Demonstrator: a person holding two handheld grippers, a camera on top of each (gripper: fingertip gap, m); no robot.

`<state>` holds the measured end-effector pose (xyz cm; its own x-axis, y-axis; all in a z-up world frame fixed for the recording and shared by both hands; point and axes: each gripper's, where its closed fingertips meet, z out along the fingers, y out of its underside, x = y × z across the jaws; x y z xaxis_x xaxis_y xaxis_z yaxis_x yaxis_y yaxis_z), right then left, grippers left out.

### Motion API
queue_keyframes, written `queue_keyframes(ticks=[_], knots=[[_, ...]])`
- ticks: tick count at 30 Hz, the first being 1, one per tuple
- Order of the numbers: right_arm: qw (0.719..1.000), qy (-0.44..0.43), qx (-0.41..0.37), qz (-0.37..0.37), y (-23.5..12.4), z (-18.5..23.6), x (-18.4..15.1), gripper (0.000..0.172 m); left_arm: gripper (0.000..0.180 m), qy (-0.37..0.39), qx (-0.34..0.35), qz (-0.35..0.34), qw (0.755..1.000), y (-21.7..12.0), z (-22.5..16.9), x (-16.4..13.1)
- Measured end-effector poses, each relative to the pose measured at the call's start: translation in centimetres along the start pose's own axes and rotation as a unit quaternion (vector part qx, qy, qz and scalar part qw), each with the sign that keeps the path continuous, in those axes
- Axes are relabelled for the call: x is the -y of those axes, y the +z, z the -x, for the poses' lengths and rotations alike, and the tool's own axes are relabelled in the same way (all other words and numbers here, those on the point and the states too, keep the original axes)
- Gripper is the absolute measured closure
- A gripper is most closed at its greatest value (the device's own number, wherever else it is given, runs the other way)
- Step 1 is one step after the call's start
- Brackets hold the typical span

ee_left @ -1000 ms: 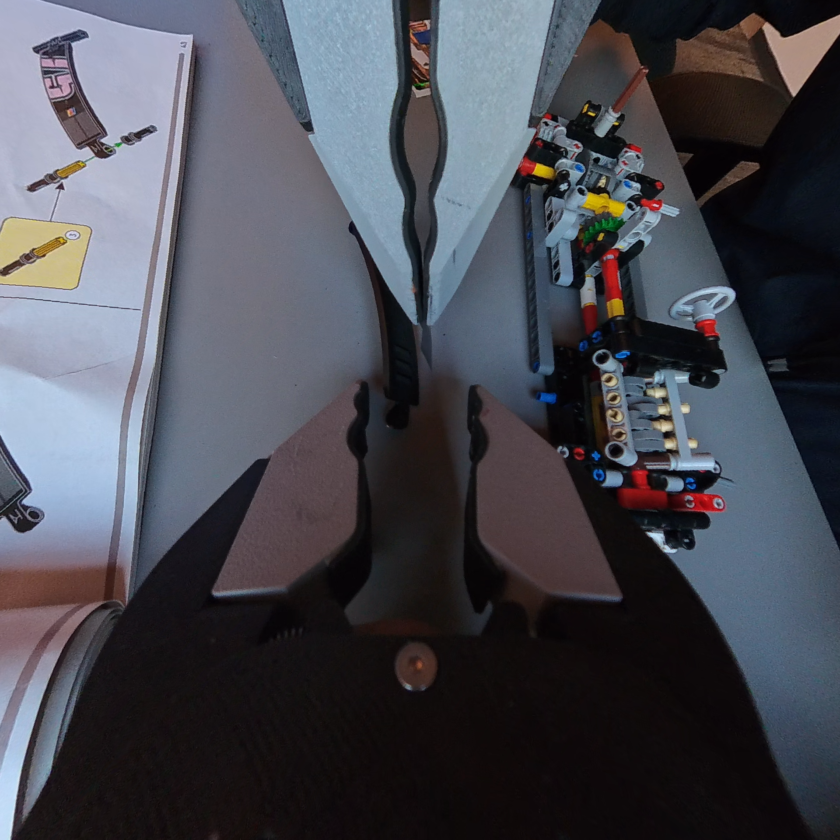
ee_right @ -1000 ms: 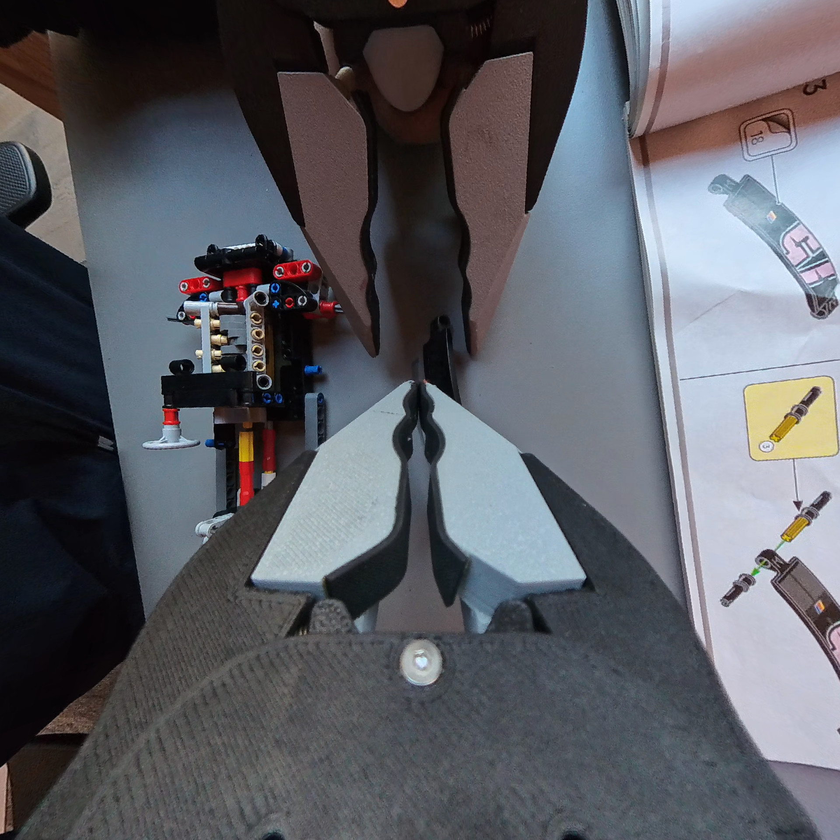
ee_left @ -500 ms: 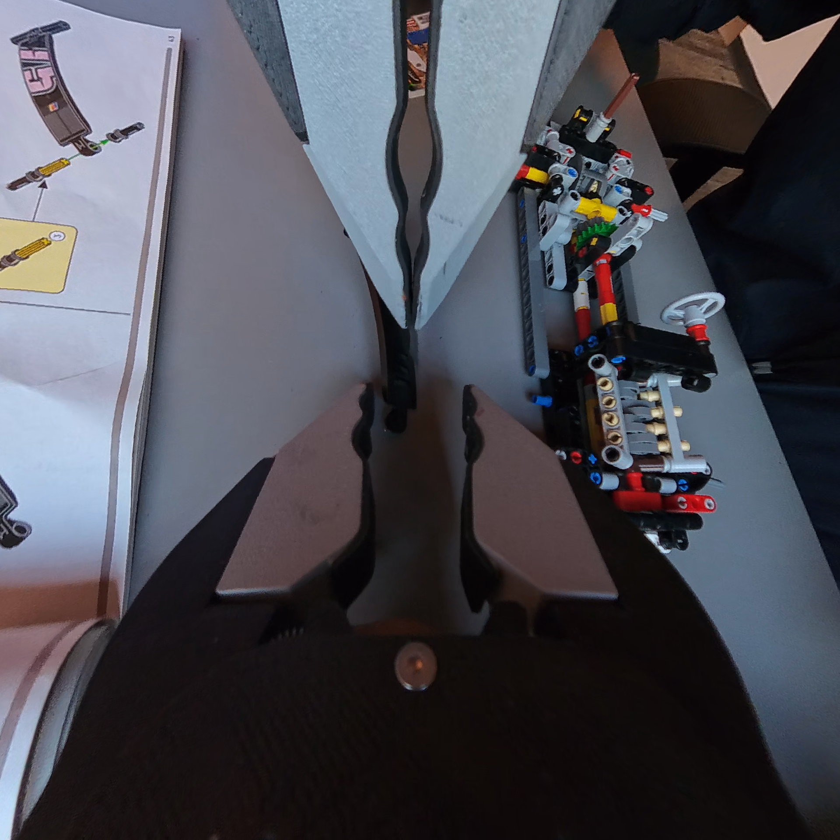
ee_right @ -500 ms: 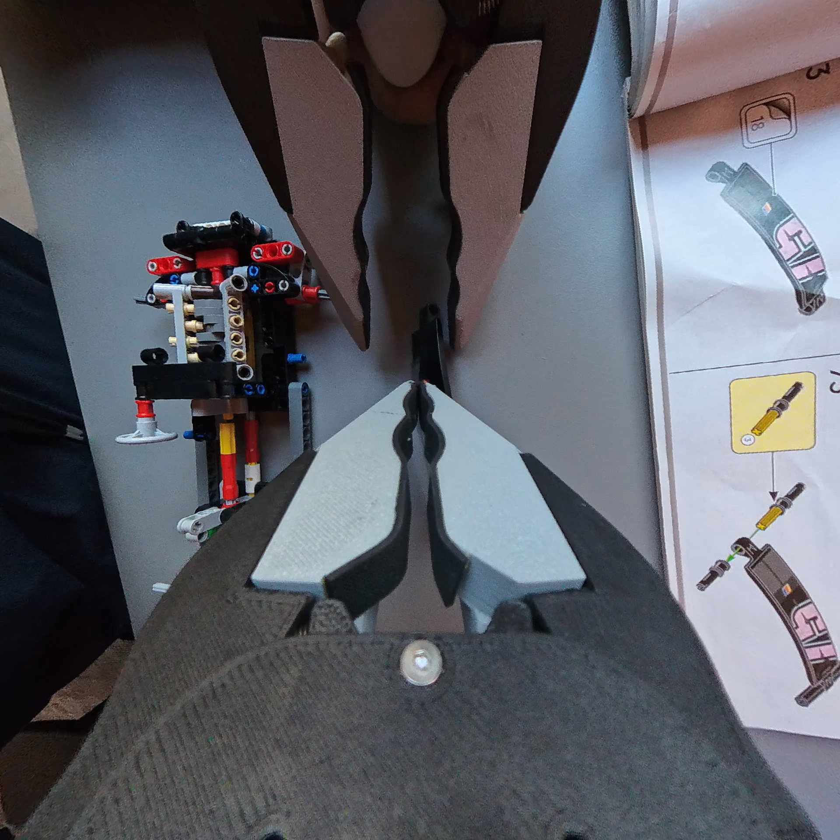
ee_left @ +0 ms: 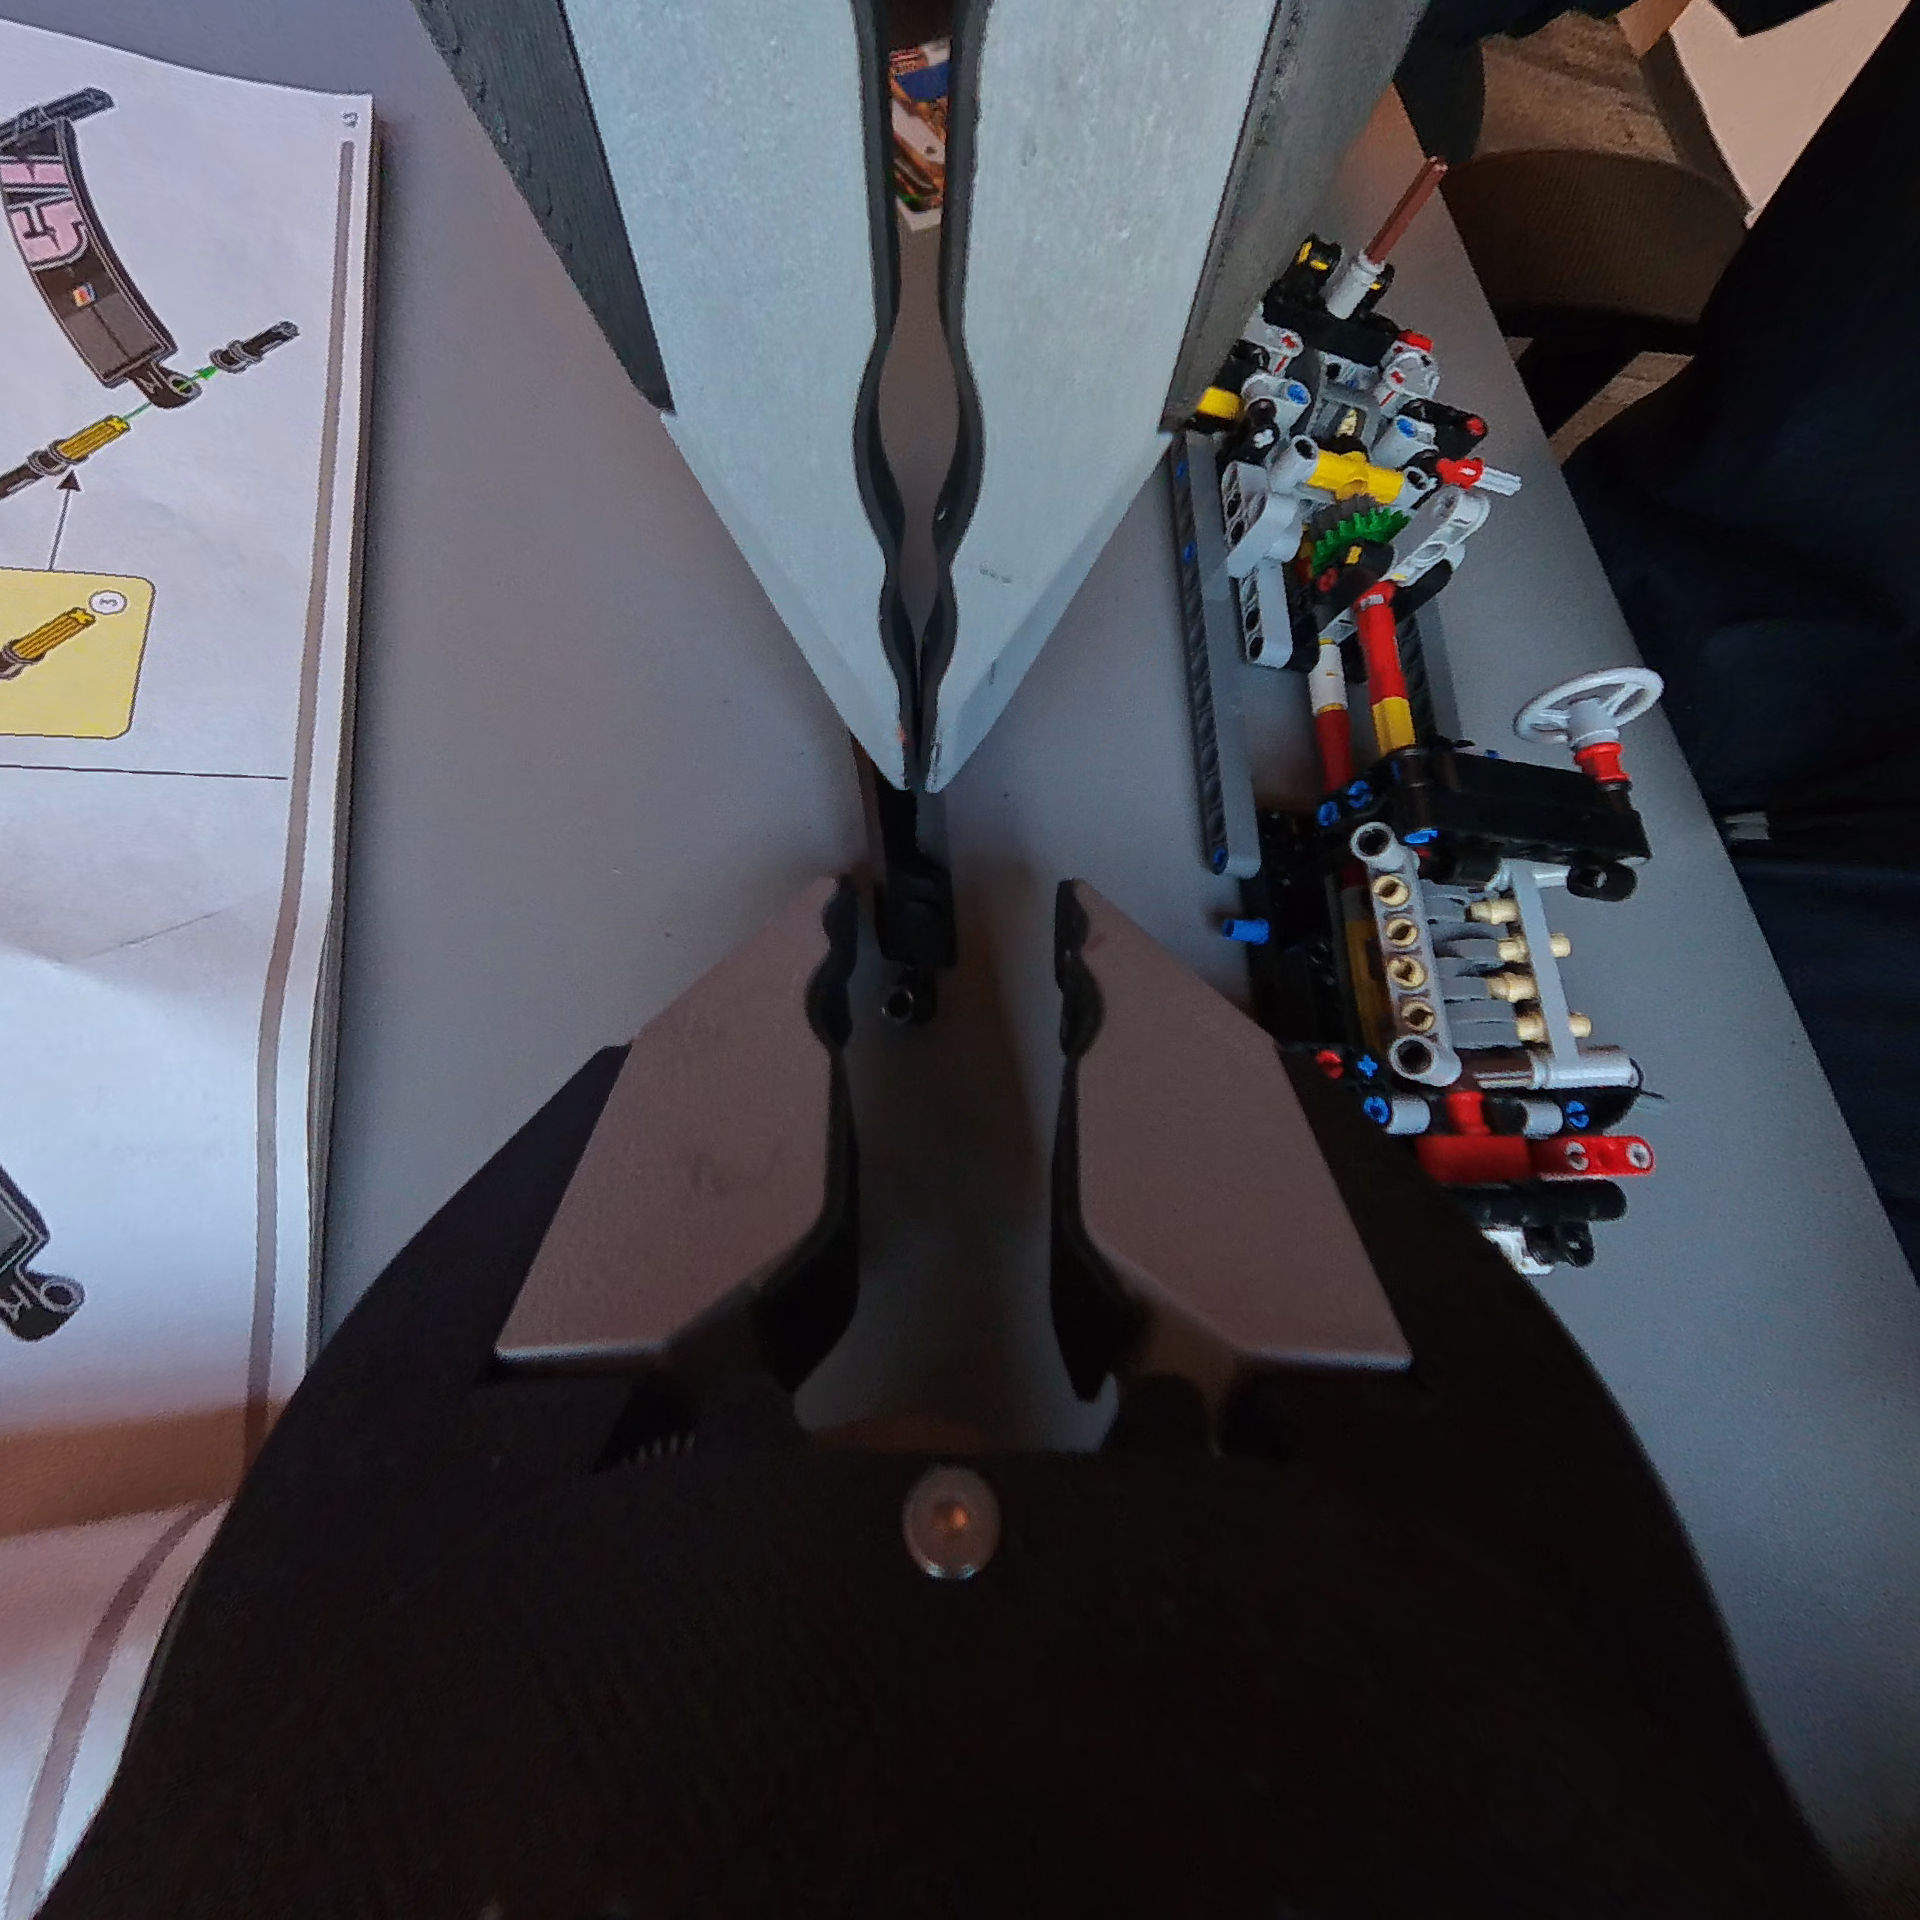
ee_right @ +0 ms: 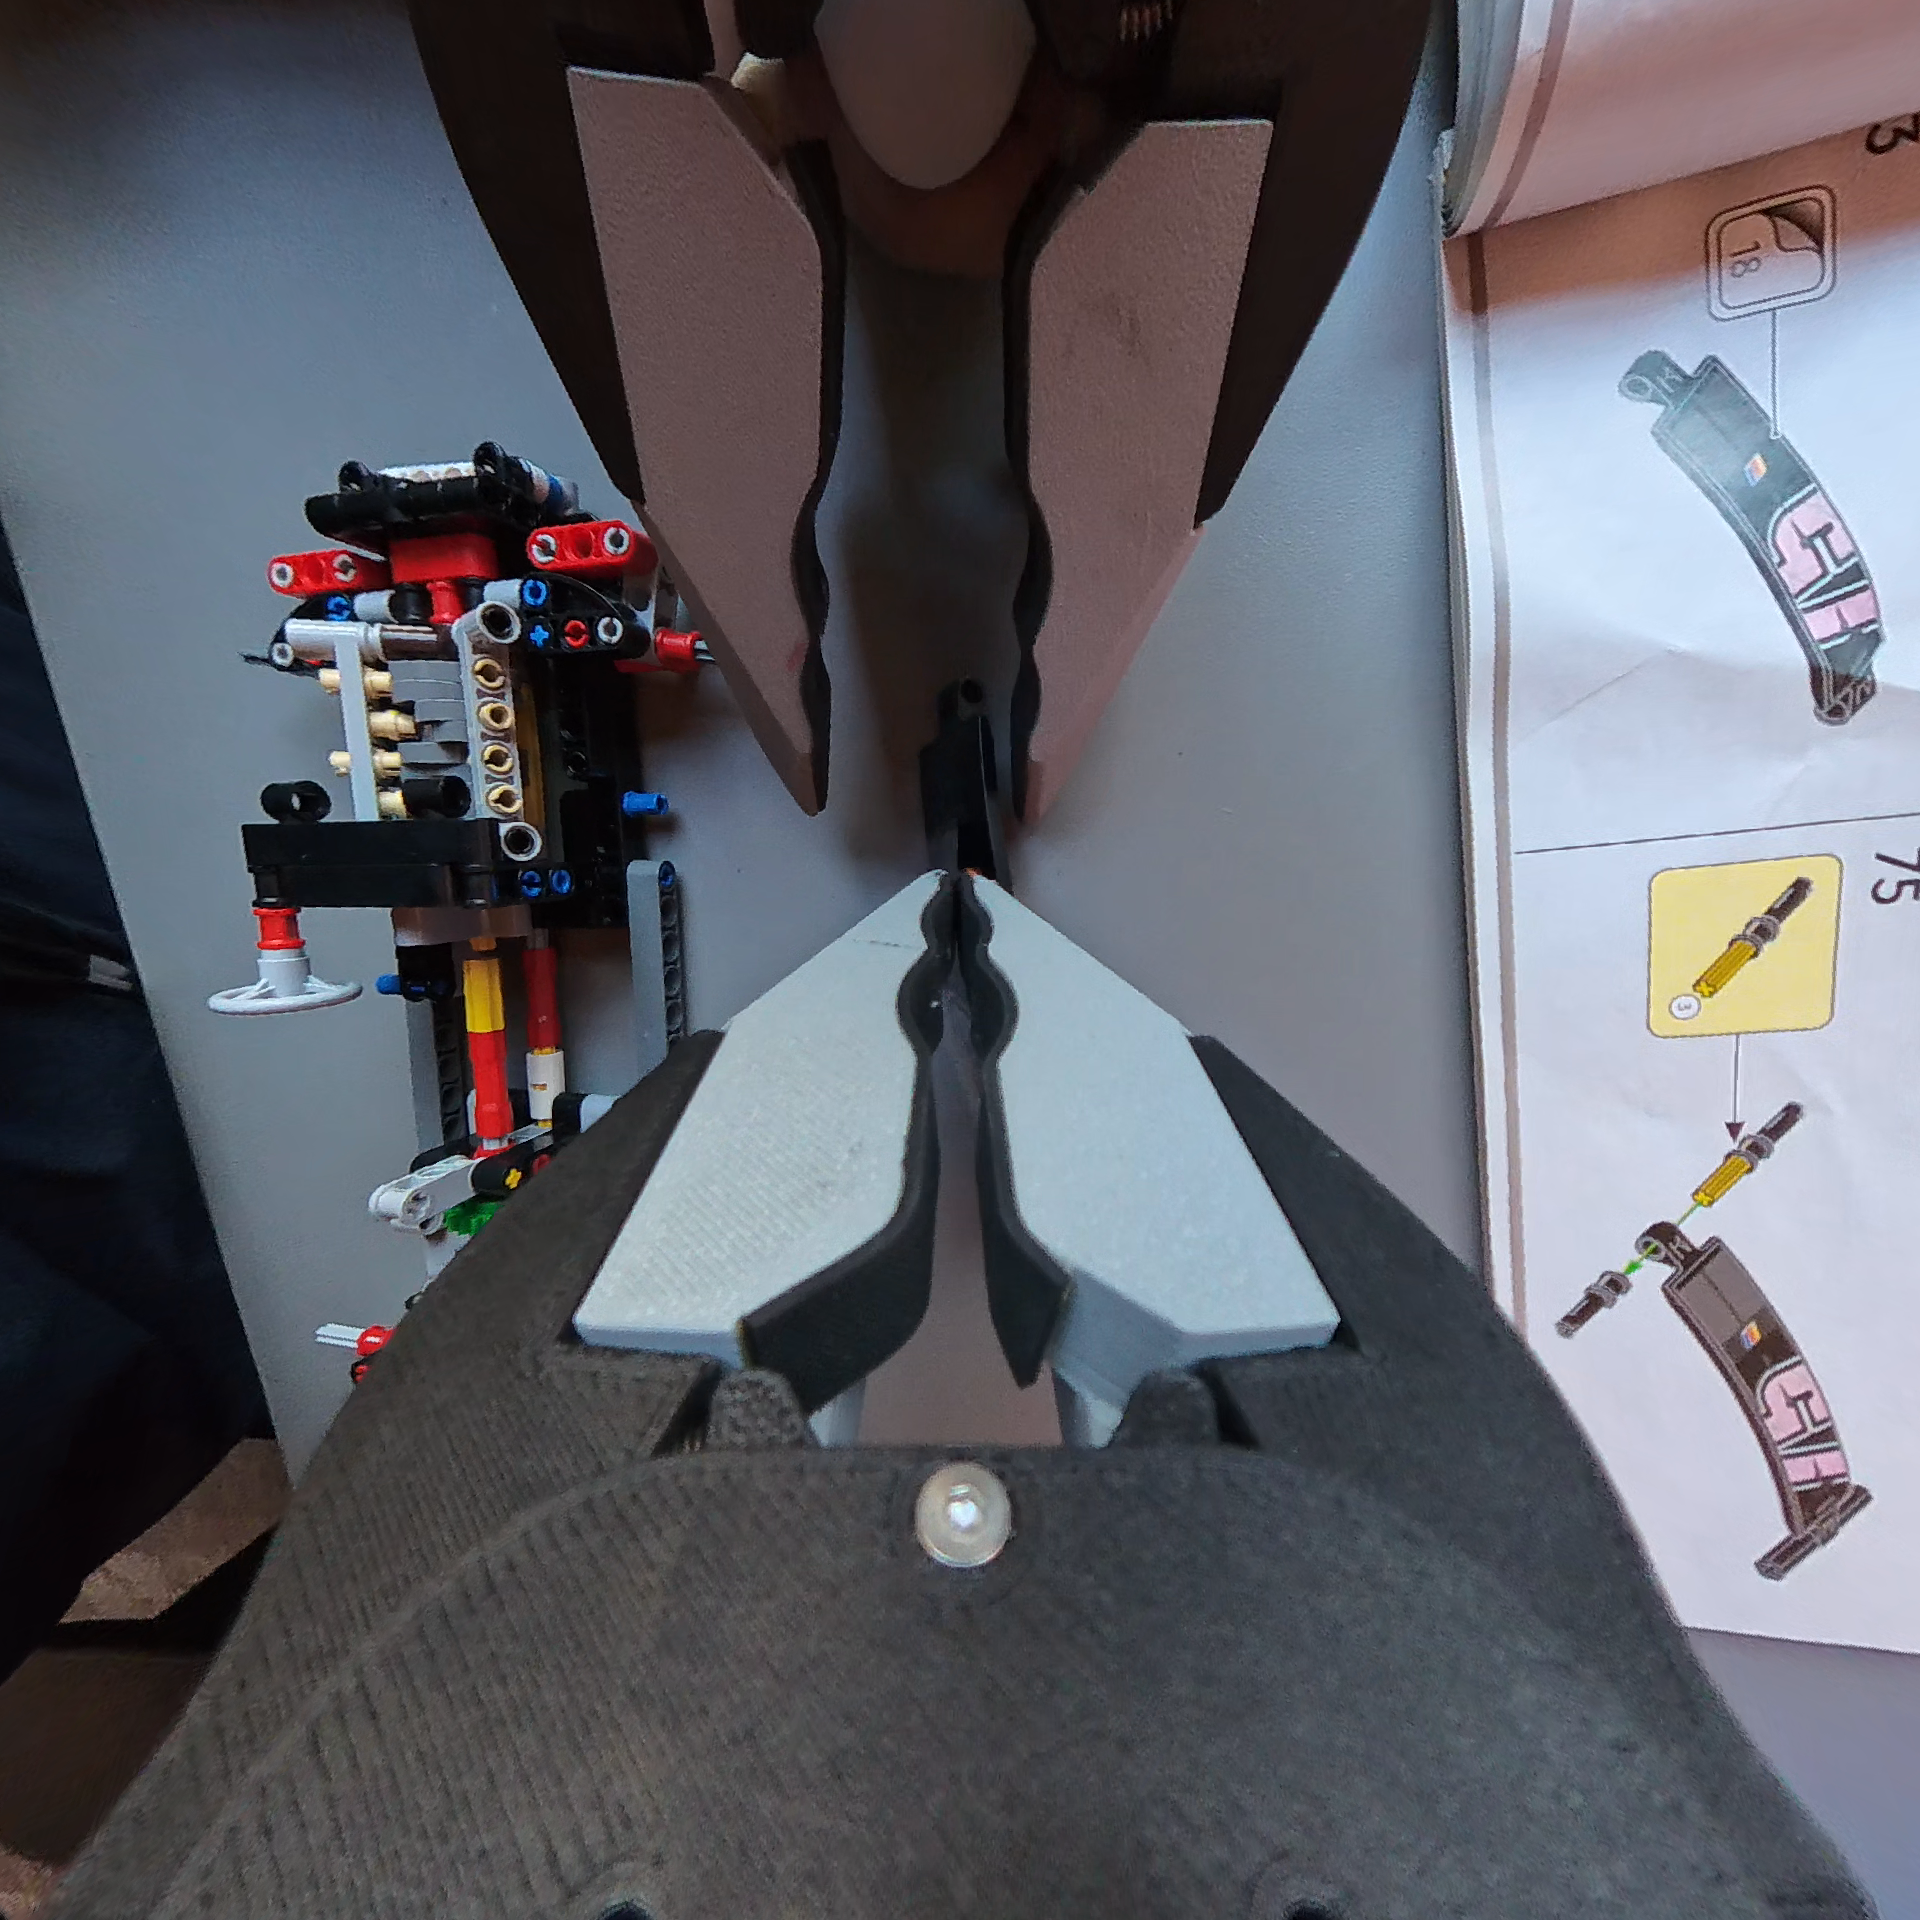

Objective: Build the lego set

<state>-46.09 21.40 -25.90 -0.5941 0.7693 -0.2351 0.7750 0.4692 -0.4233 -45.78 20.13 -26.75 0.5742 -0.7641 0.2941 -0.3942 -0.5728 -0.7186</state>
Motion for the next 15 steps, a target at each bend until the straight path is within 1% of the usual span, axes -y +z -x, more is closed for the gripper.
queue_keyframes(ticks=[15], knots=[[1.000, -0.009, -0.010, 0.010, -0.03, -0.15, 0.58, 0.172, 0.148, 0.006, -0.004, 0.004, 1.000, 0.22, -0.04, 0.09]])
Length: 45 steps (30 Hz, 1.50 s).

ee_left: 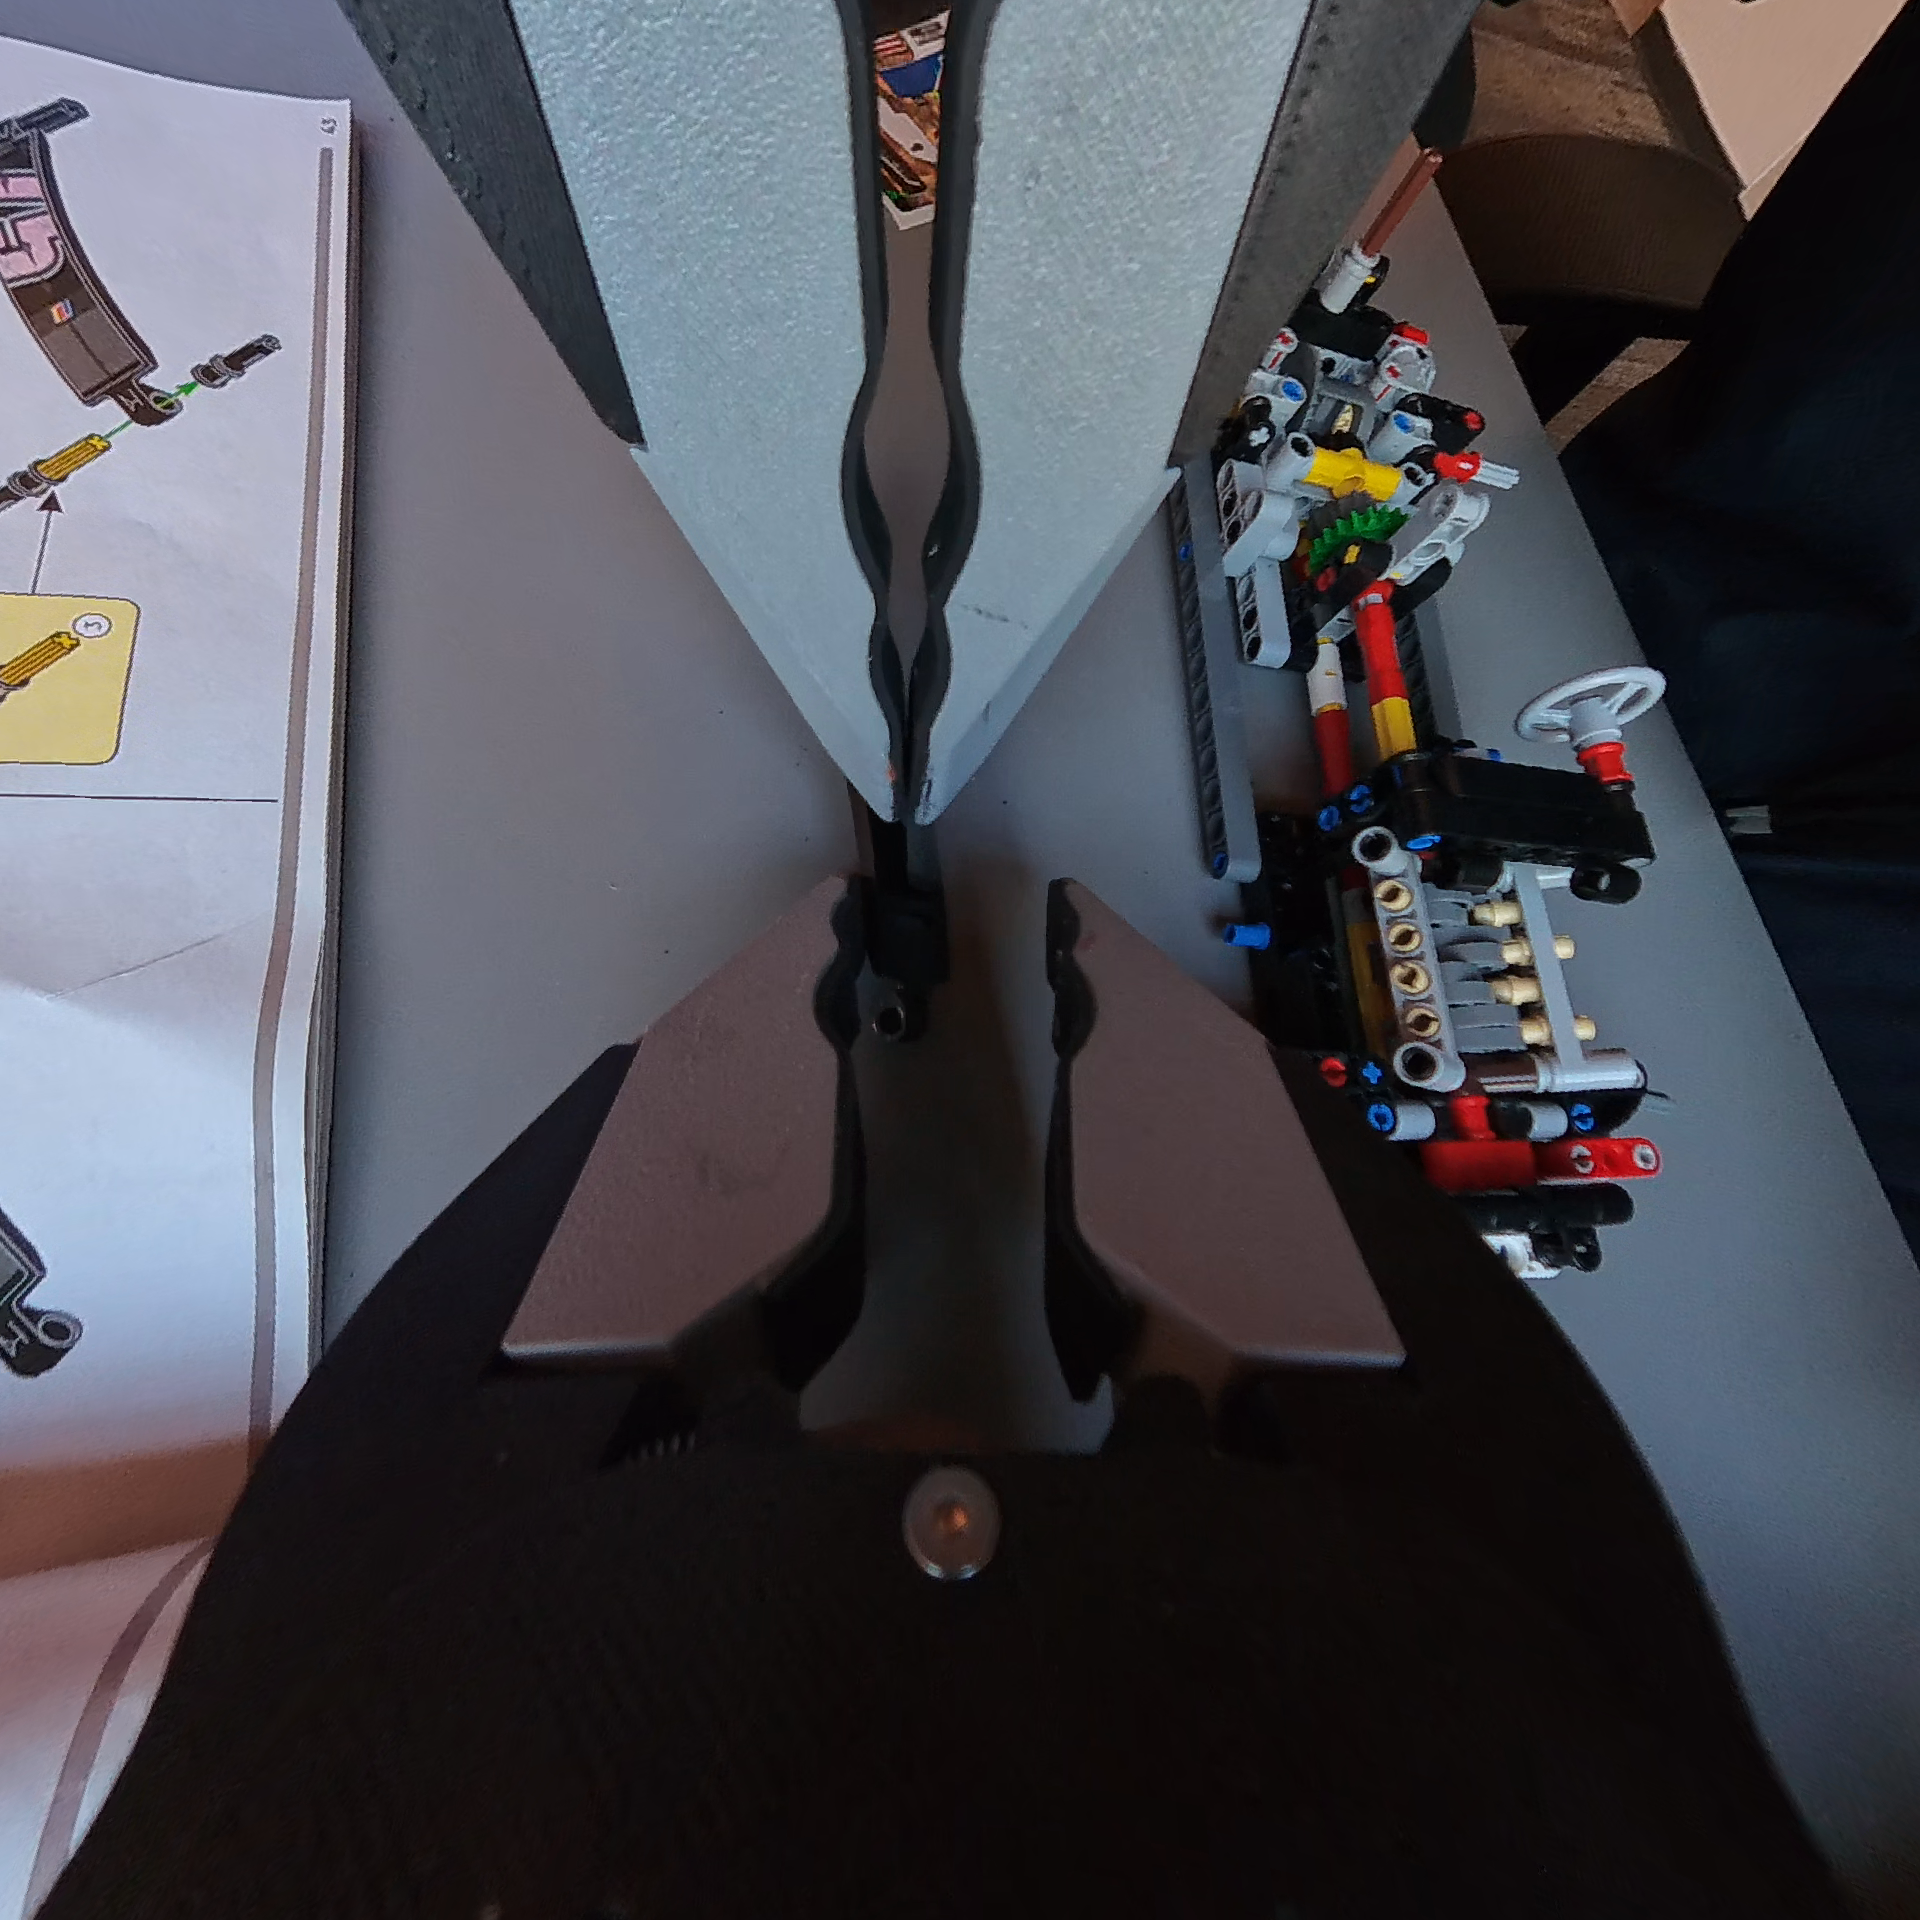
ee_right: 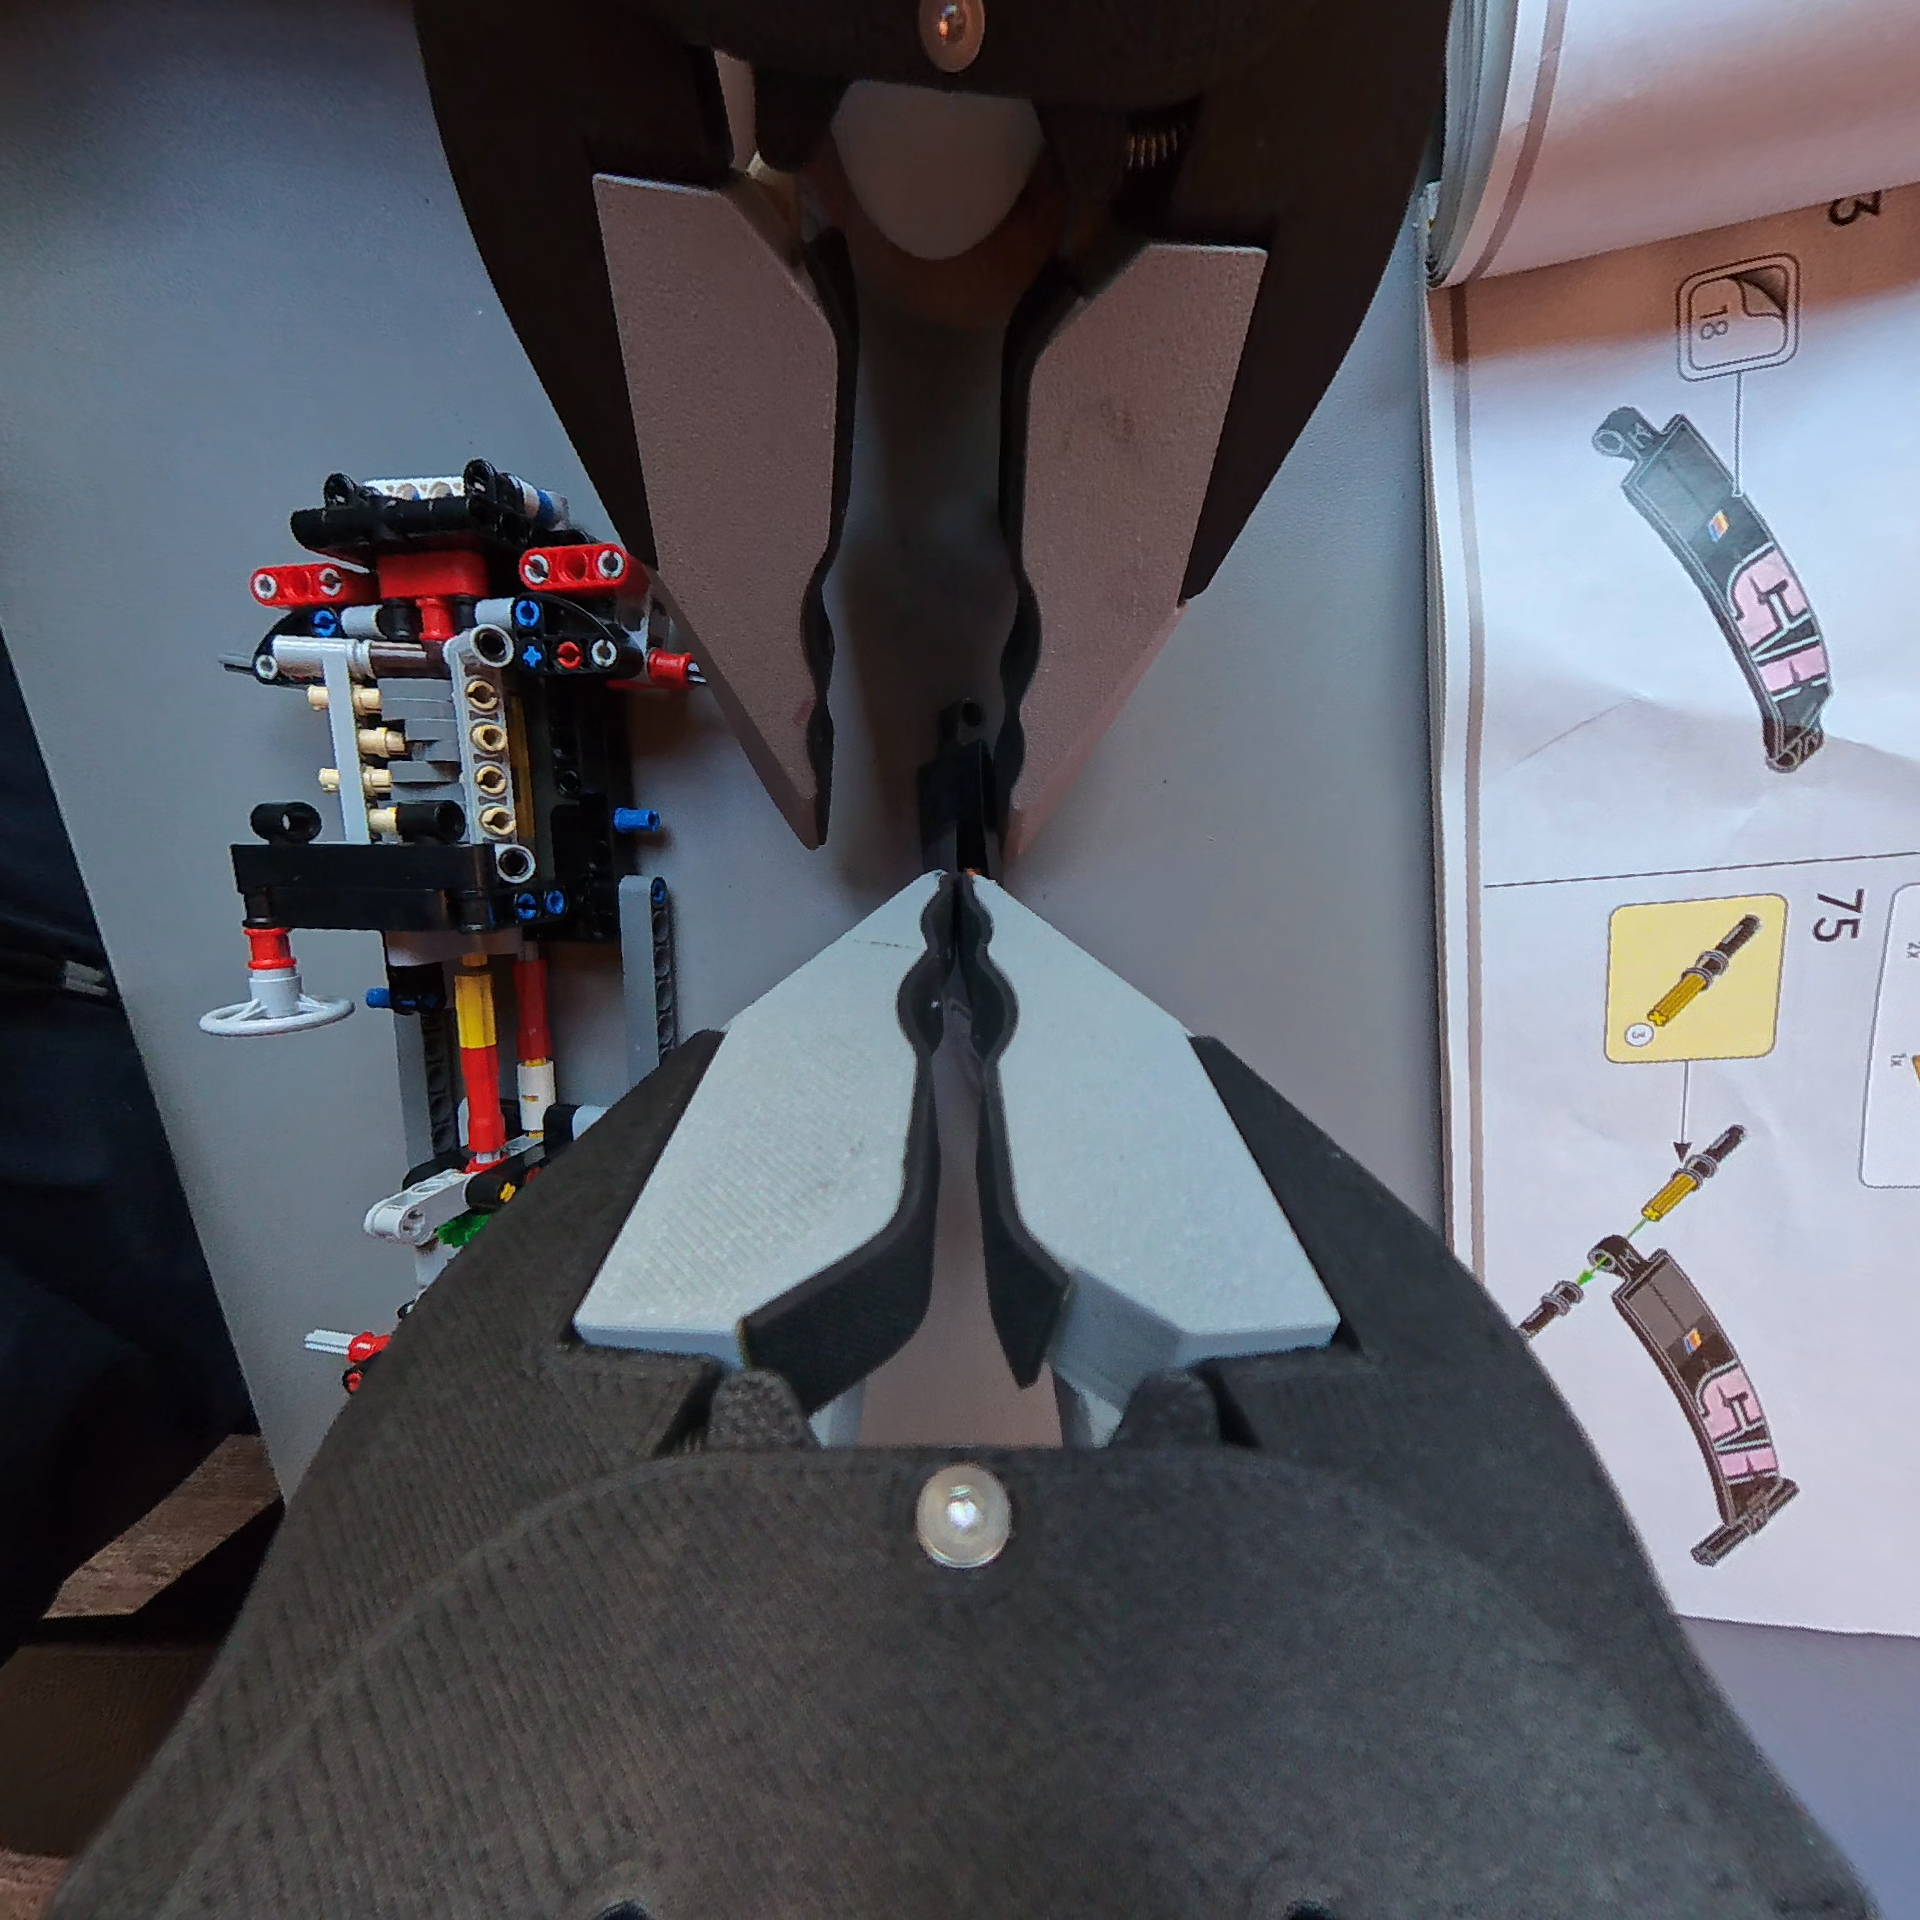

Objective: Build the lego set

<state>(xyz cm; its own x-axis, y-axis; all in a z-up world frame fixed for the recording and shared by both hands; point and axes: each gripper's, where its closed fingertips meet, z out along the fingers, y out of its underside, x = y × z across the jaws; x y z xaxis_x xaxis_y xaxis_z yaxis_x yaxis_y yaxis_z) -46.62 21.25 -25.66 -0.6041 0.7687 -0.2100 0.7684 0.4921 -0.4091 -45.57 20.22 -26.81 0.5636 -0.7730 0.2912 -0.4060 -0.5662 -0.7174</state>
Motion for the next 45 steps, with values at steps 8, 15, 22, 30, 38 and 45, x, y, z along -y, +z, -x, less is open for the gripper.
queue_keyframes(ticks=[8, 15, 22, 30, 38, 45], knots=[[1.000, 0.018, 0.012, -0.021, 0.0, -0.1, 0.0, 0.172, 0.149, -0.002, -0.001, 0.000, 1.000, 0.0, 0.0, 0.0], [0.998, 0.029, 0.052, -0.036, -0.3, -0.1, 0.6, 0.172, 0.150, -0.009, -0.007, -0.002, 1.000, 0.0, 0.0, 0.0], [0.994, 0.054, 0.084, -0.048, -0.6, -0.2, 0.6, 0.172, 0.150, -0.013, -0.009, -0.002, 1.000, 0.0, 0.1, 0.1], [0.987, 0.056, 0.136, -0.068, -1.2, 1.5, 1.4, 0.172, 0.147, -0.010, -0.016, -0.002, 1.000, -0.1, -0.2, 0.0], [0.980, 0.090, 0.132, -0.122, -3.7, 0.4, 0.9, 0.172, 0.141, -0.017, -0.009, -0.006, 1.000, -1.4, 0.3, -0.8], [0.976, 0.096, 0.138, -0.136, -4.7, 1.2, 1.5, 0.172, 0.139, -0.011, -0.002, 0.002, 1.000, -2.5, 0.5, -1.5]])
